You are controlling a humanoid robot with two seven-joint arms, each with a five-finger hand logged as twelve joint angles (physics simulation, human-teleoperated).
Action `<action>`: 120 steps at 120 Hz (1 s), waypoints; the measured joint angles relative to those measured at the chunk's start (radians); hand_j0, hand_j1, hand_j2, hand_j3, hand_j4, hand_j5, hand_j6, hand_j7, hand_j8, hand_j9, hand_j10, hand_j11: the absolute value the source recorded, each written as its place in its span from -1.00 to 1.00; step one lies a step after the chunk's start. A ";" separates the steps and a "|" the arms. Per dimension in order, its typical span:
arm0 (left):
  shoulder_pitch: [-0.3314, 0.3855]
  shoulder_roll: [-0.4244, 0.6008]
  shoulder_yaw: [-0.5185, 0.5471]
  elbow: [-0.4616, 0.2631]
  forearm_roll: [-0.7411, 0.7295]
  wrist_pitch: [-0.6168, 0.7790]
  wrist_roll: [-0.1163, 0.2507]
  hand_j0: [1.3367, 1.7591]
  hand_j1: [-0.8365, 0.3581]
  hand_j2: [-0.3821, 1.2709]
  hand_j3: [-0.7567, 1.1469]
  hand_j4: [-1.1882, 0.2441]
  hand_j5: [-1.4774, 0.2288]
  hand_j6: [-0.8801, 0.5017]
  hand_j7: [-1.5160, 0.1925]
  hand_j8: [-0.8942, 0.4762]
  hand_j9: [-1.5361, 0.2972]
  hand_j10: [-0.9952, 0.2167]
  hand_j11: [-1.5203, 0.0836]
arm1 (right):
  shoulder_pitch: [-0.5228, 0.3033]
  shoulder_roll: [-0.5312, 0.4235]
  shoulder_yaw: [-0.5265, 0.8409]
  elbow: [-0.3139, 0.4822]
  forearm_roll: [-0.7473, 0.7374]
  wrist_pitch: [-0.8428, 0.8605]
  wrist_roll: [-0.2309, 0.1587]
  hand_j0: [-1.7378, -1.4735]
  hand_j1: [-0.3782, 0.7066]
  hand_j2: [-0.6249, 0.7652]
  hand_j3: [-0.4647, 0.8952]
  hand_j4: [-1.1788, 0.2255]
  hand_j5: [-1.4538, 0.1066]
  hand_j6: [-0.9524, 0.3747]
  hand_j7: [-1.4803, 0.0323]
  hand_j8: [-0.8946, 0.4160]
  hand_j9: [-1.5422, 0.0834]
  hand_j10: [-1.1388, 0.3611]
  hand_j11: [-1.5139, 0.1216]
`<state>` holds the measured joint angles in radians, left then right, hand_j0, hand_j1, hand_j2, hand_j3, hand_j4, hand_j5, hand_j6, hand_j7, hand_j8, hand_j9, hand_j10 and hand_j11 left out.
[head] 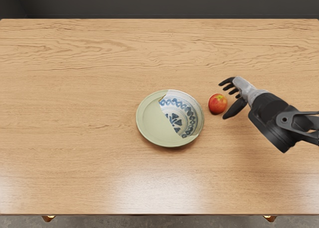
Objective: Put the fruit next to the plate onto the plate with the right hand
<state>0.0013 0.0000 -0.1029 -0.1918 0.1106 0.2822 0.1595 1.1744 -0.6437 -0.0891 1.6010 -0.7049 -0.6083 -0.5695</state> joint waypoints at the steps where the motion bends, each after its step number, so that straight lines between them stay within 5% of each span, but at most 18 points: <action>1: -0.001 0.000 0.000 0.000 0.000 0.000 0.000 0.52 0.49 -0.48 -0.21 0.31 0.36 -0.08 0.40 -0.06 0.33 0.23 0.50 | 0.000 0.001 0.000 -0.001 0.000 0.000 0.000 -0.40 -0.25 -0.19 -0.32 0.23 0.34 -0.04 0.42 -0.12 0.39 0.10 0.35; 61: 0.000 0.000 0.000 0.000 0.000 0.000 0.000 0.52 0.49 -0.48 -0.21 0.31 0.36 -0.08 0.40 -0.06 0.33 0.23 0.50 | 0.004 0.148 -0.034 -0.151 -0.013 -0.003 -0.004 -0.40 -0.19 -0.20 -0.32 0.19 0.30 -0.08 0.37 -0.16 0.35 0.06 0.31; 120: 0.000 0.000 0.000 0.000 0.000 0.000 0.000 0.52 0.49 -0.48 -0.21 0.31 0.36 -0.08 0.40 -0.06 0.33 0.23 0.50 | 0.005 0.163 -0.076 -0.187 -0.008 -0.003 -0.006 -0.40 -0.09 -0.21 -0.32 0.13 0.22 -0.15 0.29 -0.23 0.28 0.00 0.24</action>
<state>0.0012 0.0000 -0.1029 -0.1918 0.1105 0.2822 0.1595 1.1795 -0.4808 -0.1648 1.4140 -0.7125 -0.6111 -0.5759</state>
